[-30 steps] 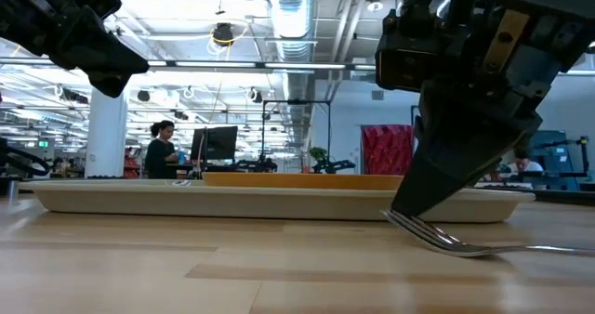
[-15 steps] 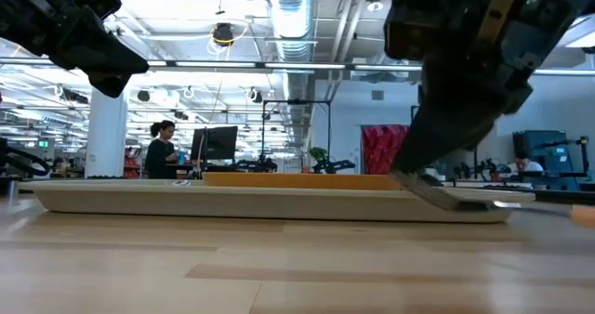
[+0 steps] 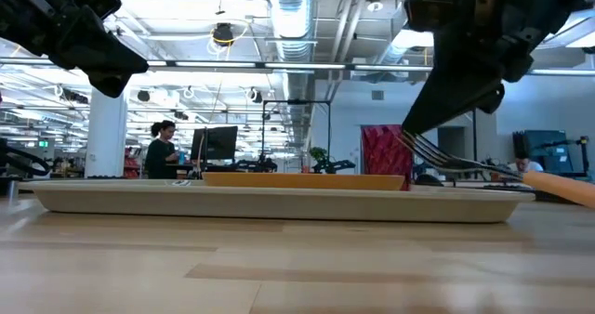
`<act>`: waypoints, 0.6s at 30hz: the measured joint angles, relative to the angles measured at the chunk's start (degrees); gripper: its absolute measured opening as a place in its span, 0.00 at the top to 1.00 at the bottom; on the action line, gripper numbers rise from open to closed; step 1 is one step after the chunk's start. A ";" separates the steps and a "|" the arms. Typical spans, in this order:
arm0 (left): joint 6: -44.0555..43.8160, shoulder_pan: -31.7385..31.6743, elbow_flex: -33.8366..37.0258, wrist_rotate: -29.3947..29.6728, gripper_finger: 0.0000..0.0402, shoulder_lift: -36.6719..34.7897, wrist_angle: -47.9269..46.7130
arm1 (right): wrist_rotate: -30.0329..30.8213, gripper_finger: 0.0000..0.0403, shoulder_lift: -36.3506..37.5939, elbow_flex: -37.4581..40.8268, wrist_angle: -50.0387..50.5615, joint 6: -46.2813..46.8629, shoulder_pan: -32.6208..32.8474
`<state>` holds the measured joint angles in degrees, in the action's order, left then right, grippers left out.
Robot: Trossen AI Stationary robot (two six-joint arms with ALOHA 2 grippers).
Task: Pick and place plate/cup/fork/spoon on tray
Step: Put the orange fork on the gray serving tray to the left of the orange plate
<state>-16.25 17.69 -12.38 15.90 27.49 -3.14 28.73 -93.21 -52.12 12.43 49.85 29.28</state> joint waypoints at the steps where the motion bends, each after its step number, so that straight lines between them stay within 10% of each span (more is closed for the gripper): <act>1: 0.00 0.00 0.00 0.00 0.98 0.00 0.00 | 1.17 1.00 0.33 0.00 0.80 0.80 0.13; 18: -0.94 0.02 0.00 -0.32 0.98 0.09 2.16 | 25.49 1.00 1.59 0.00 32.43 50.00 10.55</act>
<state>-17.19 17.71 -12.38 15.58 27.58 -0.98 54.22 -91.62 -52.12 44.85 99.85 39.84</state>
